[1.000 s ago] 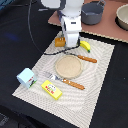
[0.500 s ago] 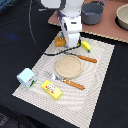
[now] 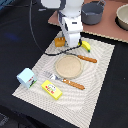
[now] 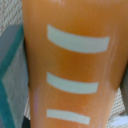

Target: Interact with the objects in diverse but meaningful ways.

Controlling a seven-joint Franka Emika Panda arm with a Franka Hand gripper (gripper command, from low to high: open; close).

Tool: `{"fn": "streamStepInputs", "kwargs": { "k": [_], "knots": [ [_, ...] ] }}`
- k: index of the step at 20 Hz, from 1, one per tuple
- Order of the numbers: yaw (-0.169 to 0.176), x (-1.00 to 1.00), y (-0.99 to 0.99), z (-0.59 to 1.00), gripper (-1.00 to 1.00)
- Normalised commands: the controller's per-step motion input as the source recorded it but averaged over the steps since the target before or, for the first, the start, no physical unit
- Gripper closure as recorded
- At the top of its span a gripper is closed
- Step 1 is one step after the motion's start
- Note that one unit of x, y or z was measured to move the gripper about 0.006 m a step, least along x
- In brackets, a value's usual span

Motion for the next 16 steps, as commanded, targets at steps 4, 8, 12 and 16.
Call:
{"fn": "streamStepInputs", "kwargs": {
  "k": [4, 8, 12, 16],
  "knots": [
    [0.034, -0.17, 0.02, 1.0, 1.0],
    [0.06, -0.25, -0.01, 0.85, 1.0],
    [0.06, -0.26, -0.13, 0.81, 1.0],
    [0.046, -0.36, -0.42, 0.59, 1.0]
  ]
}}
